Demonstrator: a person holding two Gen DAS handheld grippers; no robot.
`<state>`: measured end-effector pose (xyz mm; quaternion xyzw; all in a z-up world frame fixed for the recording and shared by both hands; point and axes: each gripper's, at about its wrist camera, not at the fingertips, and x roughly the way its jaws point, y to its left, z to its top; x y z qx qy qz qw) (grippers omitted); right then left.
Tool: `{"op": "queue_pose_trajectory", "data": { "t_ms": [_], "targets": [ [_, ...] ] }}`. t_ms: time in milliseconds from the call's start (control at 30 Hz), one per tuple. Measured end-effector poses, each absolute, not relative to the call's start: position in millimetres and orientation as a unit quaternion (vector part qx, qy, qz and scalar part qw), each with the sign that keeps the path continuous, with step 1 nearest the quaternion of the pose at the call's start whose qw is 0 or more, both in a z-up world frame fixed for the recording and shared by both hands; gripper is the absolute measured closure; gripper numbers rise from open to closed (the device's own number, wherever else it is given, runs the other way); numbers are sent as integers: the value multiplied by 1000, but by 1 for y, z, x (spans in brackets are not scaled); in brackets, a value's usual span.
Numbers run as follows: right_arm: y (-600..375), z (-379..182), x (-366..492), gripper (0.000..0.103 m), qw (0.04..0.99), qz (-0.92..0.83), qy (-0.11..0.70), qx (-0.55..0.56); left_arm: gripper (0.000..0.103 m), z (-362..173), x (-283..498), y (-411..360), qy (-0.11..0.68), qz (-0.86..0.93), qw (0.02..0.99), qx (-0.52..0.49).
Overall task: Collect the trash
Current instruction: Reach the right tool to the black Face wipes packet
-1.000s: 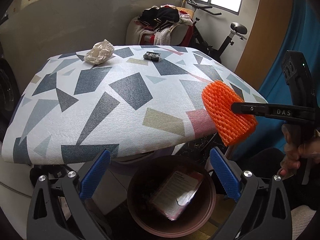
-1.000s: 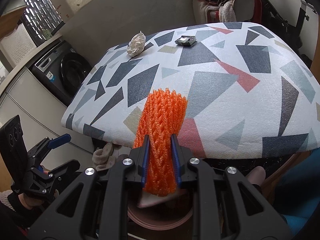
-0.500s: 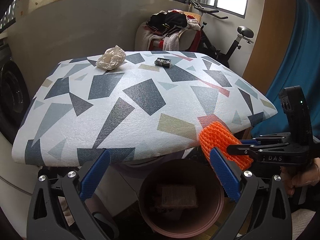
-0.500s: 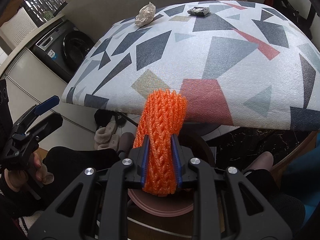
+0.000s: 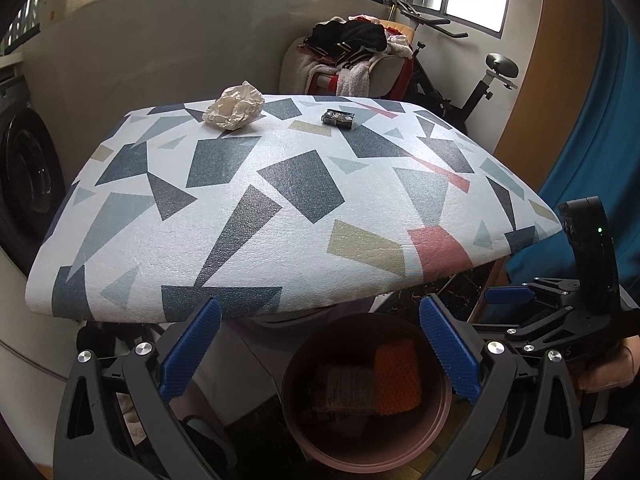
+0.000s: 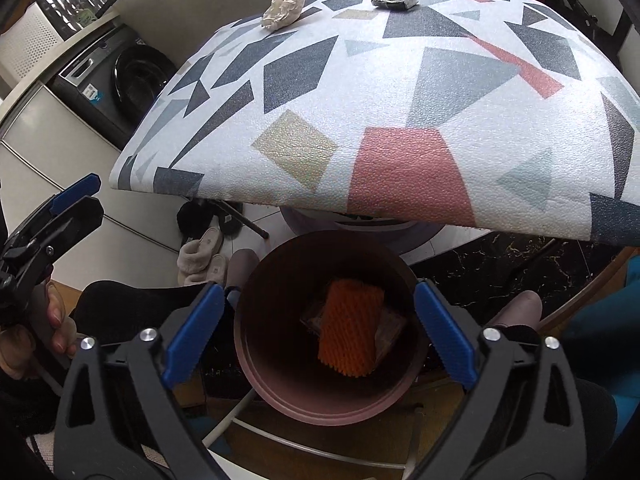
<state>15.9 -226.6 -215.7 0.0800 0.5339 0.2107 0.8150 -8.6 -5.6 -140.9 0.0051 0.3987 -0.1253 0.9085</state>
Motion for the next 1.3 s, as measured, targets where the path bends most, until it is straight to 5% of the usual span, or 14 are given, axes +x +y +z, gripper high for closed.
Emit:
{"op": "queue_pose_trajectory", "data": {
  "t_ms": [767,1300],
  "targets": [
    [-243,-185,50,6,860,198,470,30,6,-125,22,15,388,-107,915,12],
    [-249,-163,181,6,874,174,450,-57,6,-121,105,59,388,-76,919,-5]
  ]
}}
